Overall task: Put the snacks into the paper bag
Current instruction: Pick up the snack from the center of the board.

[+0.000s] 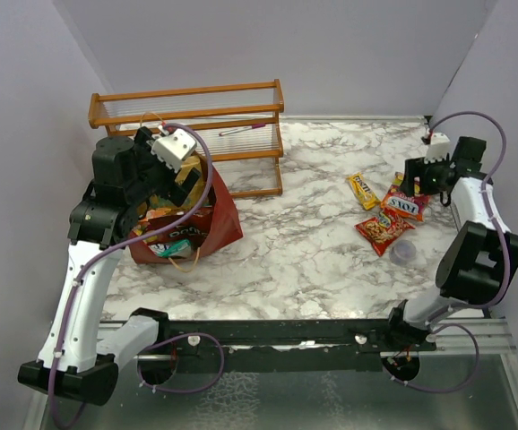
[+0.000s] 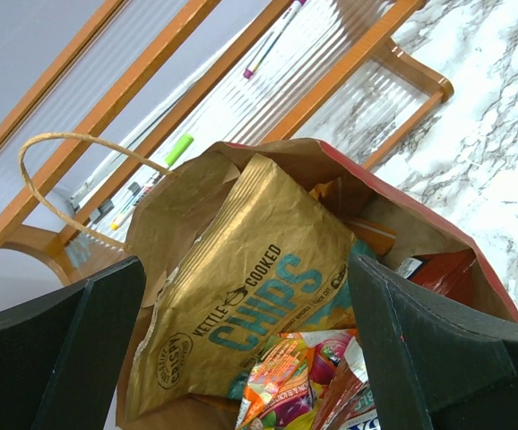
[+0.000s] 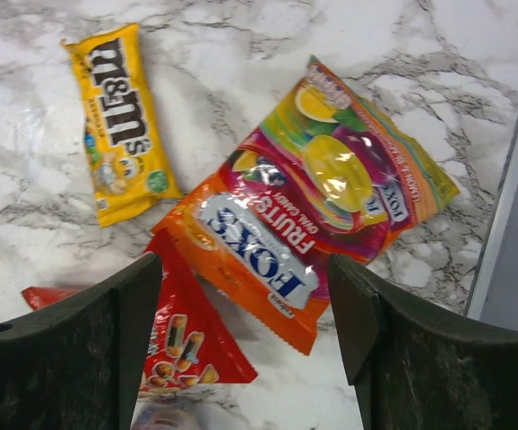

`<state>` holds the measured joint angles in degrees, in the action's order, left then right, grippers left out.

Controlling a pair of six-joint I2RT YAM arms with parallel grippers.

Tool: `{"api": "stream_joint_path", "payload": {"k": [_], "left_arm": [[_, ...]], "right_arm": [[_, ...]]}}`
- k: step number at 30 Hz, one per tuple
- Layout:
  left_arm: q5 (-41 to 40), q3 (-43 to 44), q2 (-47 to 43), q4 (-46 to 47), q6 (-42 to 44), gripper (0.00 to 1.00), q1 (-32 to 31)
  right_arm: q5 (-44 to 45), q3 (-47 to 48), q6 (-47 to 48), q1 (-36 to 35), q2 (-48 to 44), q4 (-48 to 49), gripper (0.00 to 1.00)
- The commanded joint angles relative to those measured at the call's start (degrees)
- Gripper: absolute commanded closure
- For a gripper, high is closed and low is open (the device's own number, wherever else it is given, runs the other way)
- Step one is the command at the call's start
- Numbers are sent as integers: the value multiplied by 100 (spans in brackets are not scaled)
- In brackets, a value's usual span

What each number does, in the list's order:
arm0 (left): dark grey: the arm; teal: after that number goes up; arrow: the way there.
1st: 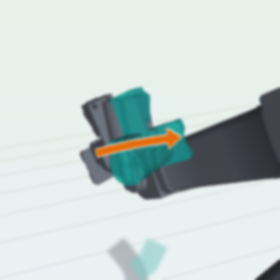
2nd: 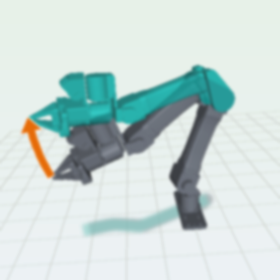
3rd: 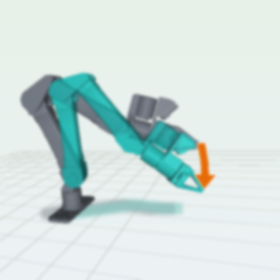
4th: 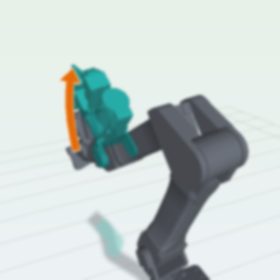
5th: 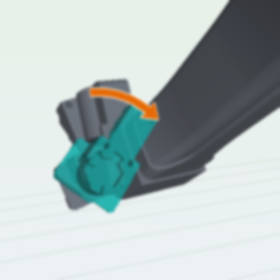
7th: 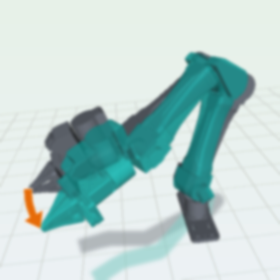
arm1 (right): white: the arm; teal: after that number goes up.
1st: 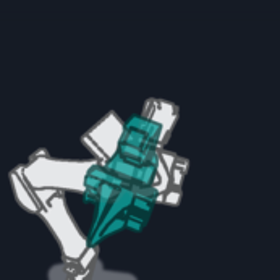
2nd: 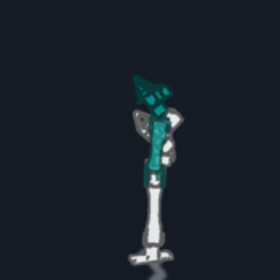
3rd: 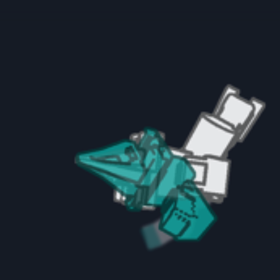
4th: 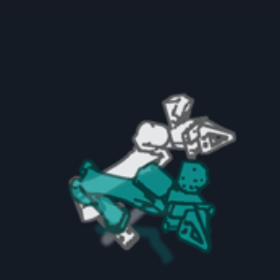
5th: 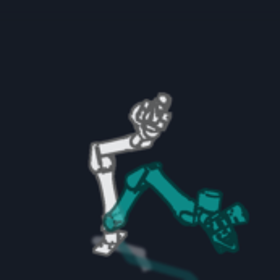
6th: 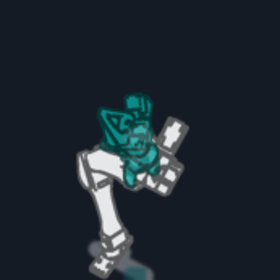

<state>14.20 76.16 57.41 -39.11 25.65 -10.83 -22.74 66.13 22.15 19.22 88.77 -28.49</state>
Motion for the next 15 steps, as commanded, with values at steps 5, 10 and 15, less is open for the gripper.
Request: {"api": "stream_joint_path", "payload": {"k": [5,10,15], "left_arm": [[446,29,-144,9,-130,2,28],[575,12,-133,-17,-130,2,28],[658,13,-94,-9,-114,2,29]], "right_arm": [[-571,783,77,698,1040,-377,27],[-354,729,179,810,1351,-165,27],[-200,796,210,823,1667,29,22]]}}
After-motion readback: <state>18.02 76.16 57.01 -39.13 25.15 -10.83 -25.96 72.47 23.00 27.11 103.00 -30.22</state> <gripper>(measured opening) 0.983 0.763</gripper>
